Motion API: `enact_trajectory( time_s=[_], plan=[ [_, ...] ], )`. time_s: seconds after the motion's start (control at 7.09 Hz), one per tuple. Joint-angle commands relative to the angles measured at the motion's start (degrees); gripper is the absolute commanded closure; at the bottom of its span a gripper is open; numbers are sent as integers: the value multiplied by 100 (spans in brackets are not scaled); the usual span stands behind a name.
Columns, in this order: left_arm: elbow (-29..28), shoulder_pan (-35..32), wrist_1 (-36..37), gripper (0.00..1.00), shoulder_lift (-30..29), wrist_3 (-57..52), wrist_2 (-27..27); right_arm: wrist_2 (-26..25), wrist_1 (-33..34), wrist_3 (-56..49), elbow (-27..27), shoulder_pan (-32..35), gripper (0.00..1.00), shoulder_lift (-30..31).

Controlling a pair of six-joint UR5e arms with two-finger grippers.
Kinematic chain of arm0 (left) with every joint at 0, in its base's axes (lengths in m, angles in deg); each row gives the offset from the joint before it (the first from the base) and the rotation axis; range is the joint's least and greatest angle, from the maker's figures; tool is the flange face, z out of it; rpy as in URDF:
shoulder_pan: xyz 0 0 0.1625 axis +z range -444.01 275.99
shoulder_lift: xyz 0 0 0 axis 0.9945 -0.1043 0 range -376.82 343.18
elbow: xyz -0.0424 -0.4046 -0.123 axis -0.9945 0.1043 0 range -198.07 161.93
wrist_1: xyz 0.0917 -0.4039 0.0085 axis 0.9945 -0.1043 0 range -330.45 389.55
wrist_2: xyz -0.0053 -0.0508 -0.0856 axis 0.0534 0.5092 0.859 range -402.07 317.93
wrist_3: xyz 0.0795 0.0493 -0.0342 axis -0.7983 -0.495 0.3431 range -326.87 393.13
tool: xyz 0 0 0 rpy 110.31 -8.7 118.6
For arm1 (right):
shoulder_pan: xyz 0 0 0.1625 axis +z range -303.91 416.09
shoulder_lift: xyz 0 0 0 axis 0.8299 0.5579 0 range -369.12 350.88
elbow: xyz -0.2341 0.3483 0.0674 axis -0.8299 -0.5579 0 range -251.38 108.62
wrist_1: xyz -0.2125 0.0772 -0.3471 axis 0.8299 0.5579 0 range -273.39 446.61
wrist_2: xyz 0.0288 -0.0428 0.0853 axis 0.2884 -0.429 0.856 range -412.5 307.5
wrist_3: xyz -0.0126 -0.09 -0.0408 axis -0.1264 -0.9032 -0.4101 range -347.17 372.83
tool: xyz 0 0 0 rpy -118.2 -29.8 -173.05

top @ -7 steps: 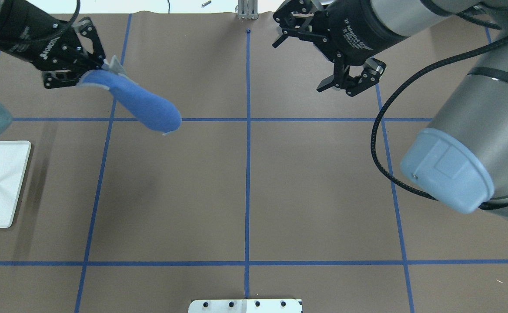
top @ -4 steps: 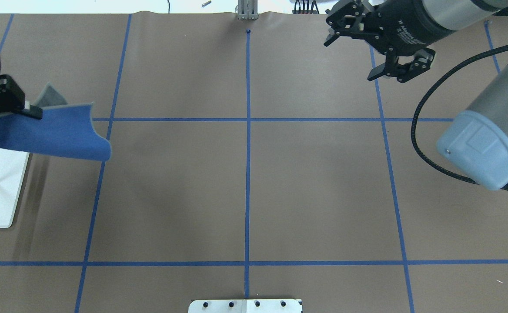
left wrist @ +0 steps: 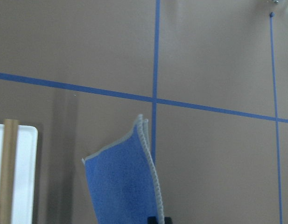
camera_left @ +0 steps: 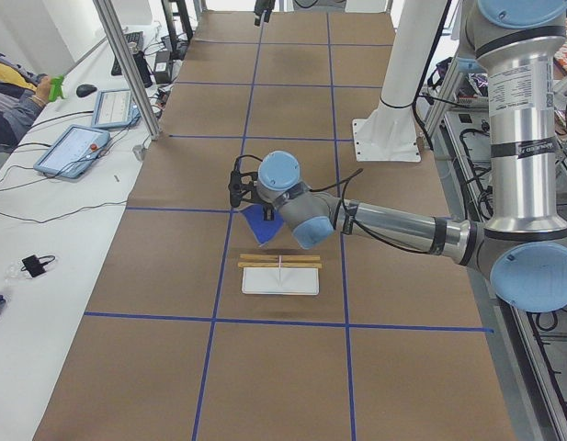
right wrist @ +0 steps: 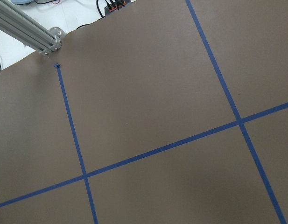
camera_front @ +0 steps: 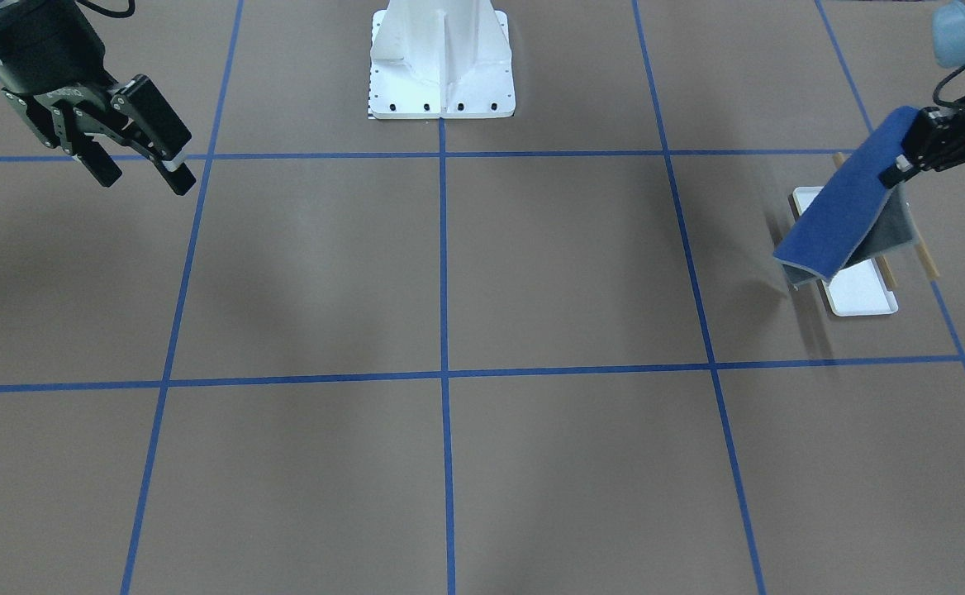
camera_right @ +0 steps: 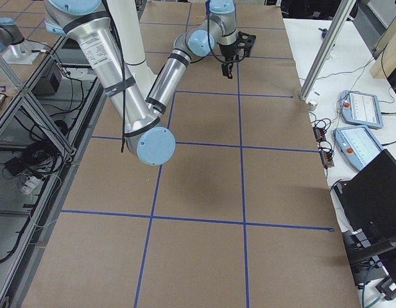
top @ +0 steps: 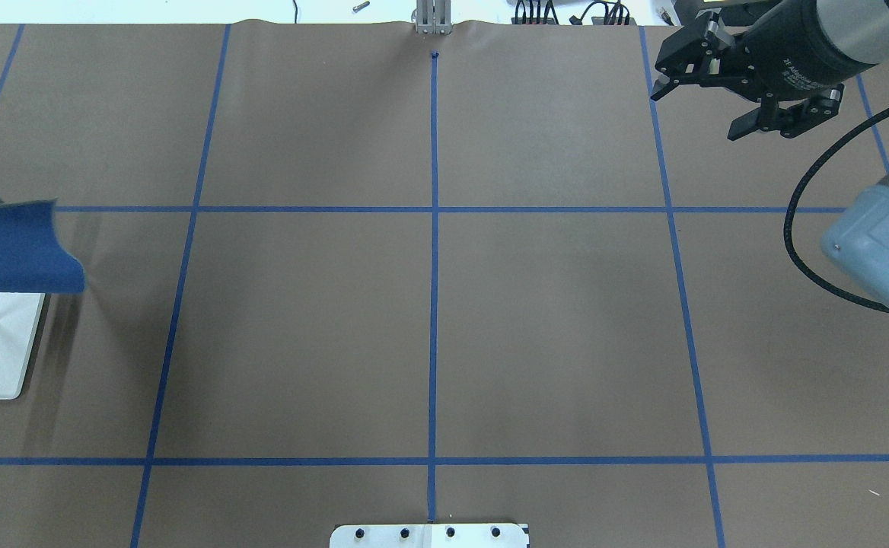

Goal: Hang towel on rack

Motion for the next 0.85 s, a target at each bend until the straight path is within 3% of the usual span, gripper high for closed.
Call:
enact_trajectory(
  time_s=[0.0,0.71],
  plan=[
    [-659,-340,-15,100,23,-762,172,16,-2,-39,-1,44,0,86],
    [-1126,-472,169,100,357,-975,216,16,7,-206,-19,220,0,139]
  ],
)
